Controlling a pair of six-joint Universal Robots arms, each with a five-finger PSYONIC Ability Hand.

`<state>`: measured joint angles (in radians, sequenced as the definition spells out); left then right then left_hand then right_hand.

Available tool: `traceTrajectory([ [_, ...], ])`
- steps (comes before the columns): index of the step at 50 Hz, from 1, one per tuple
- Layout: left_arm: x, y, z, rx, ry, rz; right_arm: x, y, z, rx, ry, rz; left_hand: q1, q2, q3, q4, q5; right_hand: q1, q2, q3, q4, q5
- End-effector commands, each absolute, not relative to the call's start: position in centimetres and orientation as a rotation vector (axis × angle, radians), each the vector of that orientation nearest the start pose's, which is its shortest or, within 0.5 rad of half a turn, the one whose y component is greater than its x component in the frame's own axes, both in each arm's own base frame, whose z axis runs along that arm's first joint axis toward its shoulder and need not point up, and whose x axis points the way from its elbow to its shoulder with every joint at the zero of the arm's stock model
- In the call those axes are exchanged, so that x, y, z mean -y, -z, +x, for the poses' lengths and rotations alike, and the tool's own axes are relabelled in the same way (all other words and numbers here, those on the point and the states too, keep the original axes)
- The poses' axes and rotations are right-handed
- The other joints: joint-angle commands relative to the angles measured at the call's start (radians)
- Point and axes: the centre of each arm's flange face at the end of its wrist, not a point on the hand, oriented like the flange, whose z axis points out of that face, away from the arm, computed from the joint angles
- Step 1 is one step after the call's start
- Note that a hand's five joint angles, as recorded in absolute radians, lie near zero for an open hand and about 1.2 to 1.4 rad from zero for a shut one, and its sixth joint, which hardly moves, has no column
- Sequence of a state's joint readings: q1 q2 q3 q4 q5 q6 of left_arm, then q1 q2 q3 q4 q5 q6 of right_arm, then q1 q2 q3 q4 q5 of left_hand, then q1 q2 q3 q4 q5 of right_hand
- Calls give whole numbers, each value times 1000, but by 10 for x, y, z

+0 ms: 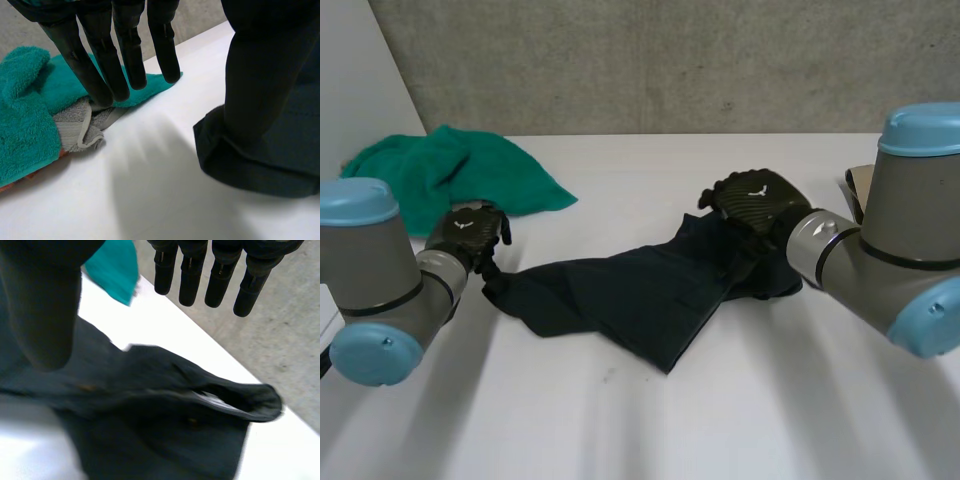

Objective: Fold the laundry.

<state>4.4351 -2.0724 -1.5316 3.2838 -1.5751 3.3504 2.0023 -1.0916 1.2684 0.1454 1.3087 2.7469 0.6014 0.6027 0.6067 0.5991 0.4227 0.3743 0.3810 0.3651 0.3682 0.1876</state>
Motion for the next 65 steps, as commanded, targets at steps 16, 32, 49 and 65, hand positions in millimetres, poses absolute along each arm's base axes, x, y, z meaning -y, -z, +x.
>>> traceTrajectory([
  [16,317,-177,-225,-2547,1883,611,143,-160,356,-2216,1521,-787,-9,-10,-14,-7,-5,158,152,168,164,171],
  [32,320,-182,-221,-2547,1892,570,169,-141,378,-2161,1834,-824,-264,-266,-270,-262,-260,1022,1015,1031,1028,1034],
  [49,304,-149,-240,-2814,1576,642,199,-298,338,-1806,2079,-819,-427,-428,-432,-425,-423,1022,1015,1031,1028,1034],
  [65,317,-214,-267,-2694,1803,767,257,-274,308,-2041,2034,-1195,795,794,790,797,799,1022,1015,1031,1028,1034],
])
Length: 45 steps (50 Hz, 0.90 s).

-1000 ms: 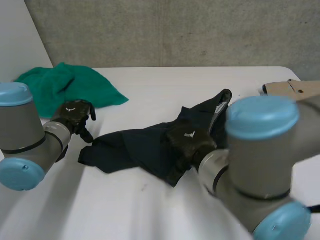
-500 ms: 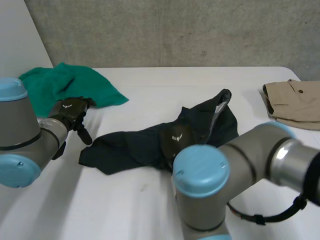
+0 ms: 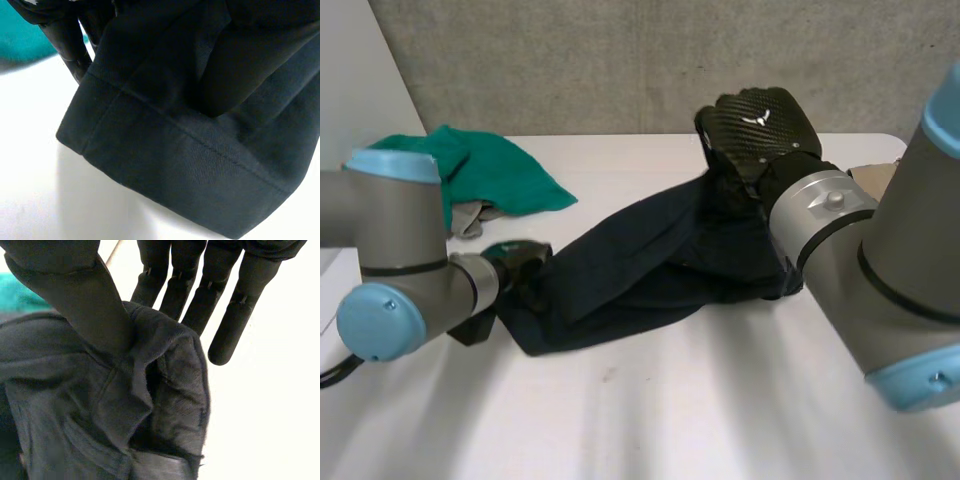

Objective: Fold the laundry.

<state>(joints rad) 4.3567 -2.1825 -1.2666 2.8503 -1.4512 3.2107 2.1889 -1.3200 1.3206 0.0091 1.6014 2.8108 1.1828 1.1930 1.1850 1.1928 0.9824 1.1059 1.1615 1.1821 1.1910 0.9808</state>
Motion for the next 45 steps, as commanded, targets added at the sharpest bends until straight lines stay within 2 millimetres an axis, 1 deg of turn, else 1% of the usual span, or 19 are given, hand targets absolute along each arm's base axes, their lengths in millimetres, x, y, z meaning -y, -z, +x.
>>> traceTrajectory([
  [1,326,-228,-270,-2605,1888,796,265,-266,311,-2065,2020,-1252,213,203,211,203,239,290,235,214,205,241],
  [4,343,-249,-280,-2454,2022,848,287,-254,321,-2085,2028,-1300,213,203,211,203,239,290,235,214,205,241],
  [10,368,-269,-309,-2221,2212,958,328,-255,340,-2013,2164,-1279,213,203,211,203,239,290,235,214,205,241],
  [14,390,-293,-324,-1962,2401,925,362,-291,357,-1752,2480,-1133,213,203,211,203,239,290,235,214,205,241],
  [15,397,-320,-325,-1789,2527,851,375,-314,361,-1591,2649,-1013,213,203,211,203,239,290,235,214,205,241],
  [18,398,-376,-323,-1485,2744,695,387,-357,358,-1320,2879,-780,213,203,211,203,239,290,235,214,205,241],
  [19,394,-410,-320,-1282,2873,580,391,-380,352,-1164,2980,-628,213,203,211,203,239,290,235,214,205,241],
  [22,385,-452,-310,-1027,3051,363,388,-416,339,-895,3063,-396,213,203,211,203,239,290,235,214,205,241],
  [24,383,-457,-308,-1001,3085,311,384,-421,338,-819,3057,-353,213,203,211,203,239,290,235,214,205,241],
  [27,383,-445,-308,-1093,3080,333,380,-415,339,-813,3008,-437,213,203,211,203,239,290,235,214,205,241],
  [30,388,-424,-307,-1203,3028,395,376,-395,345,-879,2932,-581,213,203,211,203,239,290,235,214,205,241],
  [34,395,-378,-296,-1434,2894,454,373,-357,348,-1042,2820,-719,213,203,211,203,239,290,235,214,205,241],
  [35,395,-369,-295,-1481,2865,470,371,-337,349,-1129,2761,-774,213,203,211,203,239,290,235,214,205,241],
  [37,393,-347,-294,-1575,2806,501,370,-314,349,-1222,2701,-827,213,203,211,203,239,290,235,214,205,241],
  [38,390,-326,-294,-1665,2747,541,366,-291,349,-1316,2630,-879,213,203,211,203,239,290,235,214,205,241],
  [40,385,-302,-294,-1758,2680,593,362,-266,347,-1414,2552,-935,213,203,211,203,239,290,235,214,205,241],
  [41,378,-276,-296,-1859,2611,650,356,-240,346,-1506,2467,-995,213,203,211,203,239,290,235,214,205,241],
  [44,363,-240,-297,-1998,2491,739,344,-205,343,-1628,2340,-1089,213,203,211,203,239,290,235,214,205,241],
  [45,354,-219,-295,-2066,2407,792,336,-186,341,-1690,2265,-1153,213,203,211,203,239,290,235,214,205,241],
])
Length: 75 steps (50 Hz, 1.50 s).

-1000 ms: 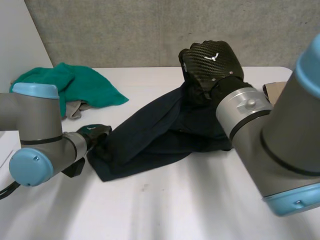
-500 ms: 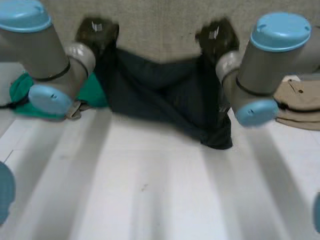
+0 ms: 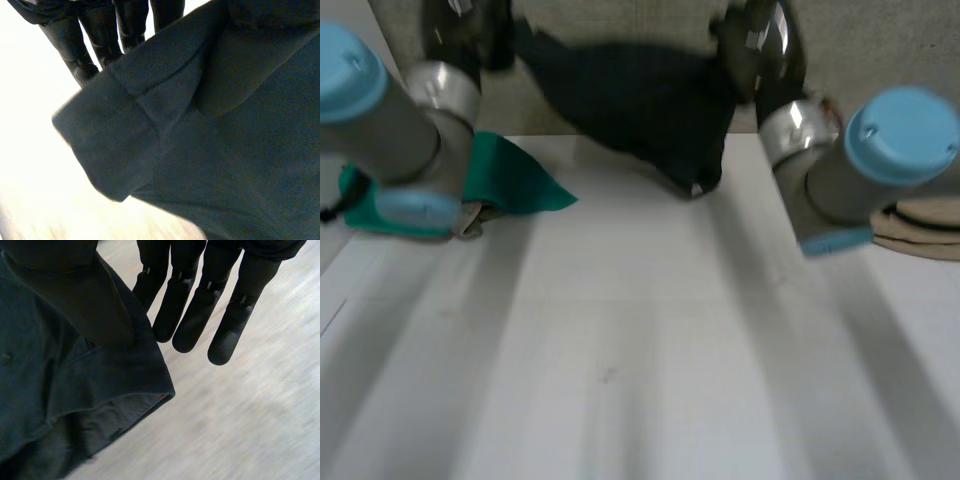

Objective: Fold the laundry.

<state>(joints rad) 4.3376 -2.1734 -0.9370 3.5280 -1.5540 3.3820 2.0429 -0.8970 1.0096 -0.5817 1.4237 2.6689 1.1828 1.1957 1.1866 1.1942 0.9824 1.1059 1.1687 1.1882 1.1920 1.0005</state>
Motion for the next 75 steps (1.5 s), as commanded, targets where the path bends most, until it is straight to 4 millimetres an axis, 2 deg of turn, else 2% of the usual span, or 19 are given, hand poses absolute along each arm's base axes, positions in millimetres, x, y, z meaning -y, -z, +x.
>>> traceTrajectory([
  [1,349,-210,-294,-2089,2364,821,331,-179,340,-1720,2229,-1186,213,201,210,202,239,290,228,208,204,221],
  [5,329,-183,-283,-2143,2154,950,308,-156,332,-1839,2082,-1337,213,201,210,202,239,290,228,208,204,221],
  [12,298,-189,-278,-2104,2012,1105,282,-166,315,-2039,1860,-1329,213,201,210,202,239,255,192,173,169,186],
  [16,299,-192,-274,-2112,1988,1101,274,-168,303,-2201,1706,-1138,213,201,210,202,239,-302,-365,-384,-388,-371],
  [18,300,-194,-272,-2123,1985,1096,271,-167,299,-2257,1640,-1032,213,201,210,202,239,-353,-415,-435,-439,-422],
  [23,304,-225,-274,-2136,2043,1040,261,-157,292,-2340,1465,-710,213,201,210,202,239,-552,-615,-635,-639,-622],
  [29,299,-255,-285,-2187,2096,1019,248,-147,295,-2346,1386,-581,213,201,210,202,239,-652,-715,-735,-738,-721],
  [39,285,-295,-298,-2248,2120,1014,251,-141,320,-2253,1625,-457,213,201,210,202,239,-720,-783,-802,-806,-789],
  [46,280,-319,-301,-2258,2175,972,264,-128,338,-2271,1725,-363,213,201,210,202,239,-588,-651,-671,-675,-658],
  [52,281,-320,-296,-2305,2144,925,279,-130,344,-2269,1786,-275,213,201,210,202,239,288,225,206,202,219],
  [57,284,-314,-280,-2358,2068,874,294,-148,323,-2325,1834,-279,213,201,210,202,239,290,228,208,204,221],
  [59,284,-312,-275,-2372,2041,870,300,-168,313,-2314,1880,-320,213,201,210,202,239,290,228,208,204,221],
  [61,282,-306,-266,-2417,1980,872,310,-207,296,-2266,1977,-490,213,201,210,202,239,290,228,208,204,221],
  [63,279,-301,-260,-2456,1922,879,311,-228,287,-2232,2024,-686,213,201,210,202,239,290,228,208,204,221],
  [64,275,-296,-254,-2494,1863,902,306,-243,280,-2206,2037,-920,213,201,210,202,239,290,228,208,204,221],
  [67,264,-287,-249,-2555,1743,988,287,-249,270,-2210,1910,-1312,213,201,210,202,239,290,228,208,204,221],
  [69,247,-273,-246,-2615,1579,1133,267,-247,256,-2259,1685,-1611,213,201,210,202,239,290,228,208,204,221],
  [72,221,-253,-244,-2661,1317,1377,237,-233,243,-2308,1289,-1850,213,201,210,202,239,290,228,208,204,221],
  [75,201,-239,-243,-2670,1136,1552,223,-228,240,-2301,1136,-1924,213,201,210,202,239,290,228,208,204,221],
])
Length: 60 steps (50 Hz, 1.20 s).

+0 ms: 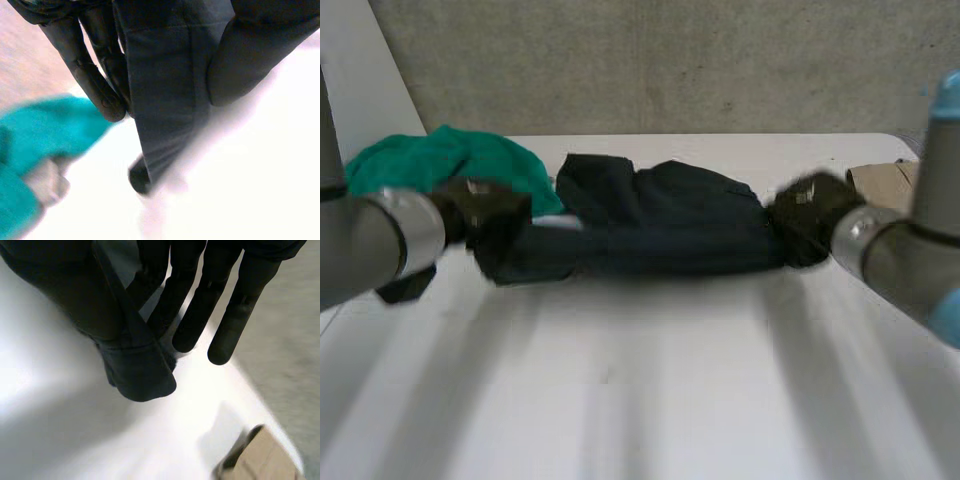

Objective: Fold the laundry.

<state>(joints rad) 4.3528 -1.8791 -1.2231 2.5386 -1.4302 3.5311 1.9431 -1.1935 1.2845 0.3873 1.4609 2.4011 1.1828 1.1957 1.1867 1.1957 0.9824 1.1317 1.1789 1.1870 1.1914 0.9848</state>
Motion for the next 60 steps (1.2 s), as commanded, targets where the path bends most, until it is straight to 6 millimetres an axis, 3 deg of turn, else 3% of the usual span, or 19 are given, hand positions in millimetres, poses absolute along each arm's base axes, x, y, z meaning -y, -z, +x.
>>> traceTrajectory([
  [1,191,-231,-244,-2660,1053,1644,222,-225,241,-2290,1140,-1941,213,201,210,201,239,265,217,209,205,237],
  [5,187,-212,-251,-2604,993,1750,233,-213,247,-2287,1192,-1949,213,201,210,201,239,265,217,209,205,237],
  [9,213,-200,-255,-2529,1031,1663,242,-204,254,-2312,1222,-1933,213,201,210,201,239,265,217,209,205,237],
  [17,284,-220,-278,-2339,1374,1448,281,-206,274,-2364,1504,-1762,213,201,210,201,239,265,217,209,205,237],
  [23,340,-243,-304,-2157,1763,1307,329,-223,300,-2234,1979,-1508,213,201,210,201,239,265,217,209,205,237],
  [24,346,-249,-307,-2124,1820,1283,336,-230,304,-2194,2064,-1465,213,201,210,201,239,265,217,209,205,237],
  [25,359,-267,-311,-2037,1958,1215,350,-249,311,-2101,2247,-1357,213,201,210,201,239,265,217,209,205,237],
  [28,373,-308,-314,-1877,2199,1073,367,-291,318,-1905,2545,-1145,213,201,210,201,239,265,217,209,205,237],
  [29,378,-342,-312,-1758,2369,949,372,-321,321,-1747,2713,-995,213,201,210,201,239,265,217,209,205,237],
  [32,378,-389,-305,-1581,2603,764,371,-371,320,-1468,2919,-762,213,201,210,201,239,265,217,209,205,237],
  [33,375,-417,-299,-1469,2736,642,368,-398,317,-1290,3010,-638,213,201,210,201,239,265,217,209,205,237],
  [35,371,-439,-294,-1372,2845,550,361,-420,317,-1131,3065,-551,213,201,210,201,239,265,217,209,205,237],
  [38,364,-458,-287,-1305,2960,451,355,-431,321,-1023,3073,-557,213,201,210,201,239,265,217,209,205,237],
  [40,363,-453,-286,-1353,2957,458,353,-429,325,-1032,3049,-597,213,201,210,201,239,265,217,209,205,237],
  [48,369,-384,-294,-1708,2770,629,360,-381,330,-1280,2873,-751,213,201,210,201,239,265,217,209,205,237],
  [51,368,-345,-297,-1864,2655,682,364,-347,330,-1423,2750,-804,213,201,210,201,239,265,217,209,205,237],
  [52,366,-323,-298,-1946,2586,714,364,-324,330,-1512,2675,-843,213,201,210,201,239,265,217,209,205,237],
  [55,362,-289,-299,-2057,2472,767,365,-282,327,-1656,2550,-906,213,201,210,201,239,265,217,209,205,237],
  [60,349,-210,-297,-2250,2171,912,351,-187,319,-1936,2257,-1074,213,201,210,201,239,265,217,209,205,237],
])
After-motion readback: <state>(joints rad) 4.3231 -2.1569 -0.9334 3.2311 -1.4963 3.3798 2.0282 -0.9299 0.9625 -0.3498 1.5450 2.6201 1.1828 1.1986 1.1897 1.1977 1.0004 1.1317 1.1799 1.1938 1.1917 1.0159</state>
